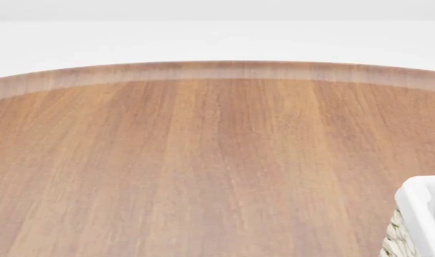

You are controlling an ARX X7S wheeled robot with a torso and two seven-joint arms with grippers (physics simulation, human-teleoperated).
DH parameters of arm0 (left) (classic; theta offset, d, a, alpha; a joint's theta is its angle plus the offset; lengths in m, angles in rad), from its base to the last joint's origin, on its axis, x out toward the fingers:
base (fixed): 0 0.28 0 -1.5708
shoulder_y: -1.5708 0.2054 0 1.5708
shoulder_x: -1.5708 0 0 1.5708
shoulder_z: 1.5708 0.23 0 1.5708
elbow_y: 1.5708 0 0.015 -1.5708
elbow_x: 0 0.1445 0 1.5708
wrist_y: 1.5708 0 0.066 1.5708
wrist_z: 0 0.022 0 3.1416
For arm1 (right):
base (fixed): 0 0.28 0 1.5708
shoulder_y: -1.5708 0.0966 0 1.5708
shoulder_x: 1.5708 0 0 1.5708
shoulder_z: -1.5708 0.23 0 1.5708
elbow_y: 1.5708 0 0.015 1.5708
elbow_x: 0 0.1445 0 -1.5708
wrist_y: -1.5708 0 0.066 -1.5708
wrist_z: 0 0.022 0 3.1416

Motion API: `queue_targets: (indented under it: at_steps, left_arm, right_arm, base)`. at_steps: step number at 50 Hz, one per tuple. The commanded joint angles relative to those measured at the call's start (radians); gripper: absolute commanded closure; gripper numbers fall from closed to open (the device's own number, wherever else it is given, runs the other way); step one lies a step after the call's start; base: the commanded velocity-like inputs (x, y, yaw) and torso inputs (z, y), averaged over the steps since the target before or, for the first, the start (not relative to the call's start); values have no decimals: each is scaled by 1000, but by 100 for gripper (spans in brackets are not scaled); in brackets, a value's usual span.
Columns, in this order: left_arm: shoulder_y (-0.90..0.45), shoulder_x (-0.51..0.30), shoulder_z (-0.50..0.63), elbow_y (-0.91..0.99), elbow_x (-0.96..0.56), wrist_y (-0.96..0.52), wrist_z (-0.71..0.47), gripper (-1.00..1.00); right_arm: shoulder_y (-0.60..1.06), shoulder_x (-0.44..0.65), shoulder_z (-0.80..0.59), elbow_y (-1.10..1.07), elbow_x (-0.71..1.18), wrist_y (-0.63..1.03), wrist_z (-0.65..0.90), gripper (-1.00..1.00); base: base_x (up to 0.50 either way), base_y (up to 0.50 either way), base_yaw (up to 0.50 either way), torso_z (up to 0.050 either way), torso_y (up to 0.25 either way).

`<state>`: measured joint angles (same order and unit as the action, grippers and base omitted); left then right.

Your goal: Pick the milk and place it in the basket.

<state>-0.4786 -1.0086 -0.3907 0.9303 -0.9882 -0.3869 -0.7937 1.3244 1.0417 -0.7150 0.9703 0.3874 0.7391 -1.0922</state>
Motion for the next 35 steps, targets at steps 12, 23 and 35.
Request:
queue_targets:
  at_steps: [12, 23, 35]
  left_arm:
    - [13, -1, -5, 1, 8, 4, 0, -100]
    - [18, 0, -6, 3, 13, 6, -1, -100]
    - [22, 0, -6, 3, 15, 9, -1, -100]
  right_arm:
    - [27, 0, 16, -16, 0, -9, -5, -100]
    - [16, 2, 21, -23, 8, -9, -1, -100]
    - [57, 10, 24, -34, 0, 1, -3, -100]
  base:
    - [0, 0, 0, 0, 0]
    - [0, 0, 0, 0, 0]
    - [0, 0, 0, 0, 0]
